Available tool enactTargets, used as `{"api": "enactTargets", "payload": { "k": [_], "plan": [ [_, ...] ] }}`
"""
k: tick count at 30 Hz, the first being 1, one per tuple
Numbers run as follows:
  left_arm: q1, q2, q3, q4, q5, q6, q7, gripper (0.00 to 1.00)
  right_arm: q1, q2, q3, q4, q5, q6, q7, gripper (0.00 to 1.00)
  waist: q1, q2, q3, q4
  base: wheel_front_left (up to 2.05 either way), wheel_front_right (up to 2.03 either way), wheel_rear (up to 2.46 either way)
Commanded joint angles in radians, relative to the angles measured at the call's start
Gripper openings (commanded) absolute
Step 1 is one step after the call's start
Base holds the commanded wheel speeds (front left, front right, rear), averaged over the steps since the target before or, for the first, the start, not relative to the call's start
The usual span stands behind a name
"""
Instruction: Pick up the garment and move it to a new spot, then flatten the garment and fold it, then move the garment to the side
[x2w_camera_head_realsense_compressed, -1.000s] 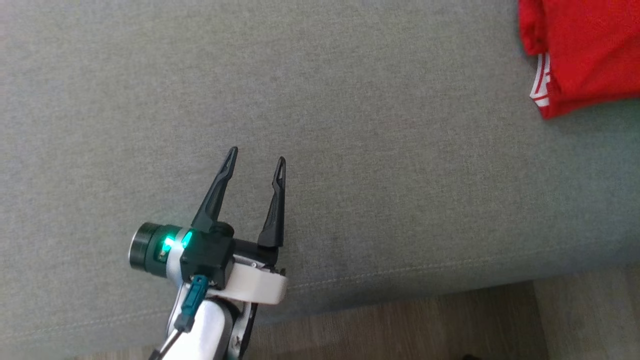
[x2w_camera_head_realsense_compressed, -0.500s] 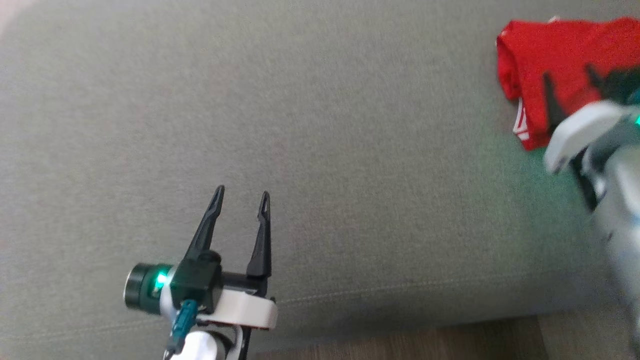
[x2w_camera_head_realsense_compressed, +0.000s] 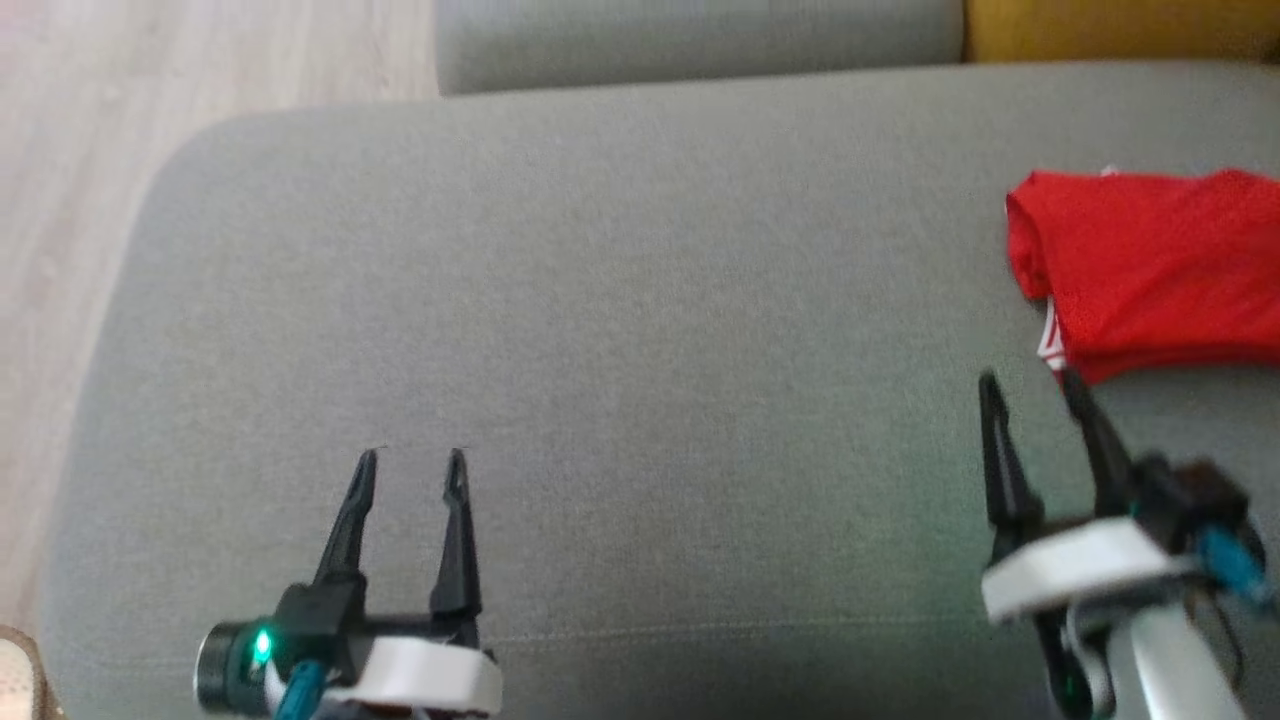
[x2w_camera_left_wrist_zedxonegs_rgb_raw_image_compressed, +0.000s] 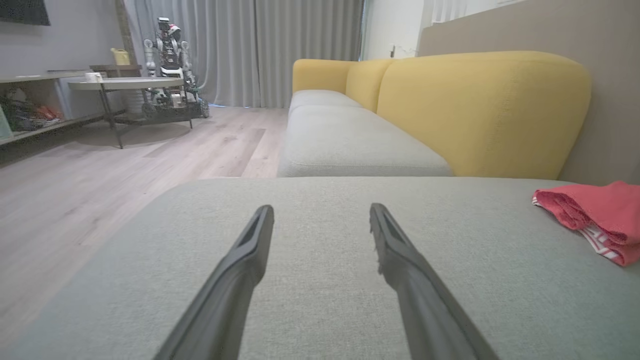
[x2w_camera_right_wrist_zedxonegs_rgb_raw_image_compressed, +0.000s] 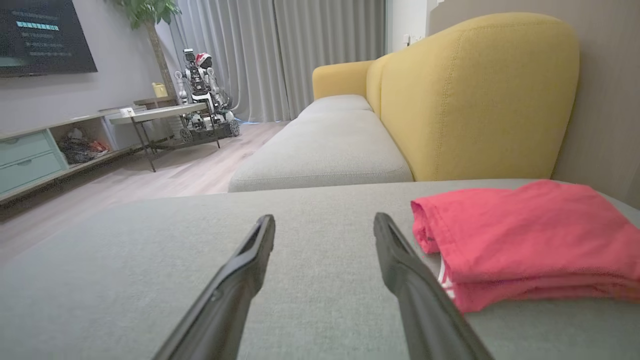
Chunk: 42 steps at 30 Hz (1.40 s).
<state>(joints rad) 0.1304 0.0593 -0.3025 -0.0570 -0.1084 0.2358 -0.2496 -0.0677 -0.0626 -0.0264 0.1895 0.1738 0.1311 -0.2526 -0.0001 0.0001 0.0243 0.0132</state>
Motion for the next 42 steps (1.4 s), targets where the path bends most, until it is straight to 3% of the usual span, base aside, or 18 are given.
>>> {"api": "enactTargets", "payload": {
  "k": [1, 5, 17, 25, 26, 31, 42],
  "plan": [
    [-0.013, -0.007, 0.046, -0.041, -0.007, -0.008, -0.012, 1.00, 0.011, 0.005, 0.024, -0.052, -0.007, 0.000, -0.009, 1.00, 0.0001, -0.0001, -0.023, 0.013, 0.00, 0.00, 0.00],
    [0.022, -0.007, 0.080, -0.045, -0.008, -0.021, -0.012, 1.00, 0.089, 0.011, 0.034, -0.087, -0.025, 0.000, -0.009, 1.00, 0.0001, -0.0001, -0.042, 0.015, 0.00, 0.00, 0.00],
    [0.078, -0.009, 0.135, -0.043, -0.004, -0.065, -0.012, 1.00, 0.134, 0.012, 0.072, -0.105, 0.015, 0.000, -0.009, 1.00, 0.0001, -0.0001, -0.075, 0.003, 0.00, 0.00, 0.00],
    [0.082, -0.009, 0.131, -0.035, 0.008, -0.066, -0.012, 1.00, 0.138, 0.012, 0.079, -0.103, 0.032, 0.000, -0.009, 1.00, 0.0001, -0.0001, -0.081, 0.003, 0.00, 0.00, 0.00],
    [0.114, 0.000, 0.093, -0.005, 0.001, -0.068, 0.000, 0.00, 0.168, 0.012, 0.055, -0.068, 0.031, 0.000, 0.000, 0.00, 0.0001, -0.0001, -0.081, 0.003, 0.00, 0.00, 0.00],
    [0.130, -0.001, 0.087, 0.085, 0.000, -0.069, 0.003, 0.00, 0.195, 0.012, 0.064, 0.023, 0.030, 0.000, 0.001, 0.00, 0.0001, -0.0001, -0.081, 0.003, 0.00, 0.00, 0.00],
    [0.102, 0.007, 0.105, 0.096, -0.141, -0.092, 0.025, 0.00, 0.176, 0.005, 0.061, 0.024, 0.162, 0.000, 0.025, 0.00, 0.0001, -0.0001, -0.076, 0.002, 0.00, 0.00, 0.00]
  ]
}}
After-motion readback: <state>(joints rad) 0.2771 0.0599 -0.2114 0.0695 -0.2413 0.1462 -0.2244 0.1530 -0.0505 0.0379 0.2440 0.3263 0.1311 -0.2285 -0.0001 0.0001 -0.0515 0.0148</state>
